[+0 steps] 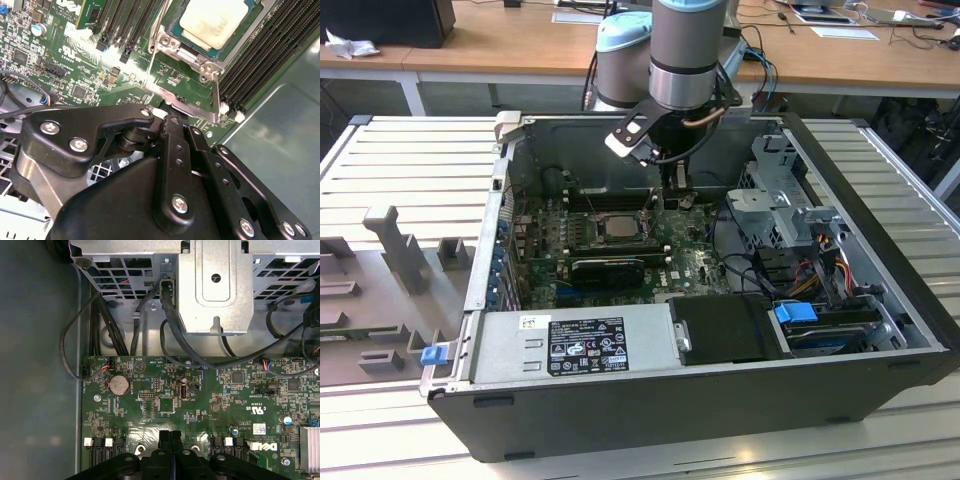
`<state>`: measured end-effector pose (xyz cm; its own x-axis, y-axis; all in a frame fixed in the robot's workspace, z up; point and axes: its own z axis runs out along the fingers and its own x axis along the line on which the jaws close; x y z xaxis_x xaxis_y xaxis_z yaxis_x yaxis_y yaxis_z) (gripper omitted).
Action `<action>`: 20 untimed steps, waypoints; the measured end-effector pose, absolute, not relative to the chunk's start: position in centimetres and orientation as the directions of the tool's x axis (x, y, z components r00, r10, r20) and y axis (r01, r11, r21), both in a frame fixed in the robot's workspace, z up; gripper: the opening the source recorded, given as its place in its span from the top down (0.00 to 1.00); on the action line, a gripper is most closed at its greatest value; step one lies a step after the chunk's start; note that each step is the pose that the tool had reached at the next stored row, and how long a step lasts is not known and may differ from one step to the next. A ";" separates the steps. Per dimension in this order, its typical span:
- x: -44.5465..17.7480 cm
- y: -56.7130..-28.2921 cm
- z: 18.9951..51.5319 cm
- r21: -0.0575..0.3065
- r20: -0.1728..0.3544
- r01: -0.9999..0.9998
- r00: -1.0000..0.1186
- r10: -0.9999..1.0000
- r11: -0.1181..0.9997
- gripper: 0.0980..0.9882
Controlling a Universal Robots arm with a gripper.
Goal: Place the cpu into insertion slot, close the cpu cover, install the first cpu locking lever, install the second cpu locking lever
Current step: 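Close the cpu cover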
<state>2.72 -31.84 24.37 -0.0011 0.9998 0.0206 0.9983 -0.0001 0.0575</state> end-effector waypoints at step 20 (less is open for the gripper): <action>2.3 -31.8 24.4 0.058 0.021 0.998 -0.001 1.000 0.000 0.99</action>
